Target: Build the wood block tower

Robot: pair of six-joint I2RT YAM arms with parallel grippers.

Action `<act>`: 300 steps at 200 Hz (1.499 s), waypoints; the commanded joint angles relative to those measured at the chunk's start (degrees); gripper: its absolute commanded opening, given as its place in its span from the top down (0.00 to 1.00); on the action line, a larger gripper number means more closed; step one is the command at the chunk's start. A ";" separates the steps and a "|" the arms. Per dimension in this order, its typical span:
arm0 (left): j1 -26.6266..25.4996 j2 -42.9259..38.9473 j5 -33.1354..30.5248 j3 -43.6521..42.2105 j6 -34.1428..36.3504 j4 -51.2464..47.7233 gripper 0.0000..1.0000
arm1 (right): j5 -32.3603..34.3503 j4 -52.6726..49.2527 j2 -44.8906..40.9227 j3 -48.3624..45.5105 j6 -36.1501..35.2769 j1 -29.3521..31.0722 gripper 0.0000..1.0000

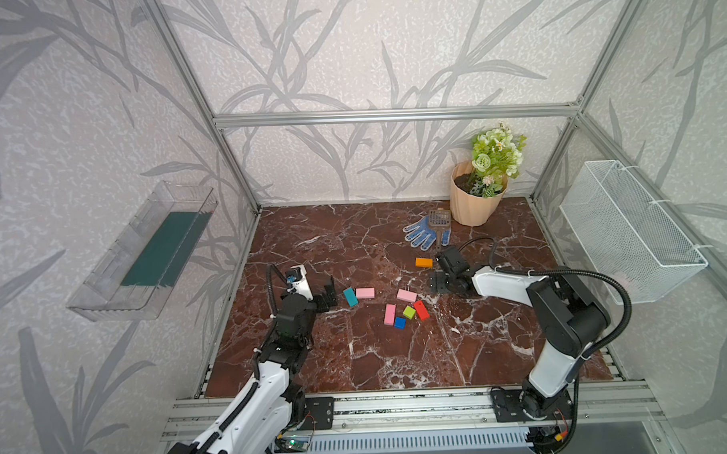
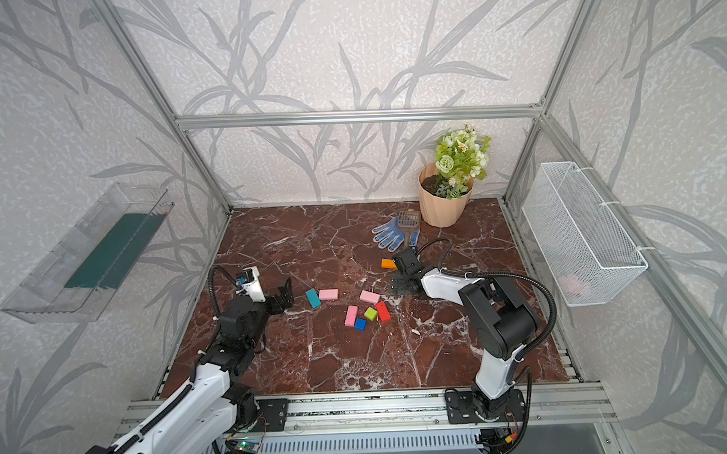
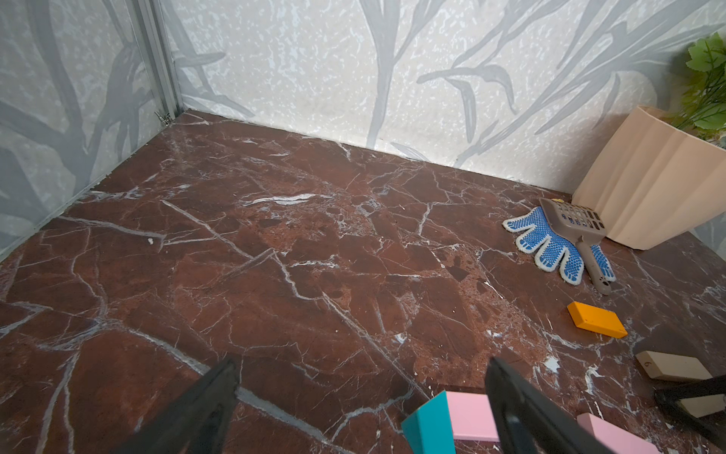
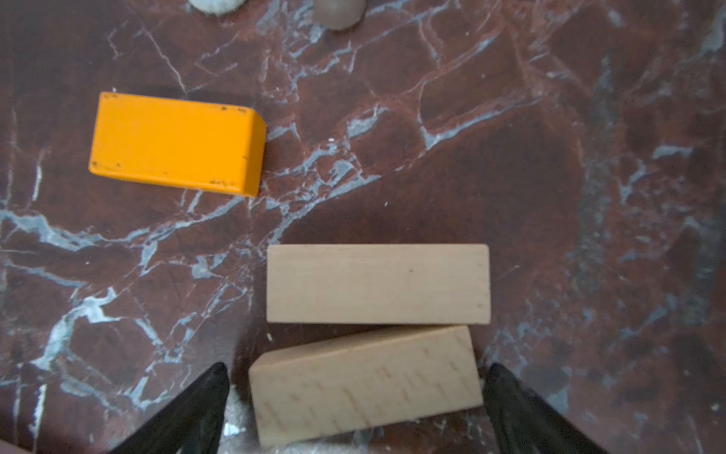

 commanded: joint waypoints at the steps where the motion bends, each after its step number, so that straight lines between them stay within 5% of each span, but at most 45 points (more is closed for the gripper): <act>1: -0.20 -0.24 -0.44 0.74 0.06 -0.04 0.01 | -0.15 -4.06 0.76 -2.29 0.09 0.16 0.03; 56: -0.18 -0.34 -0.57 0.71 0.03 -0.12 0.01 | 0.29 -4.06 2.83 -0.88 -0.58 0.11 0.24; 300: -0.15 -0.32 -0.58 0.74 0.06 -0.12 0.01 | 3.81 -4.84 5.08 0.21 -0.55 -1.26 0.24</act>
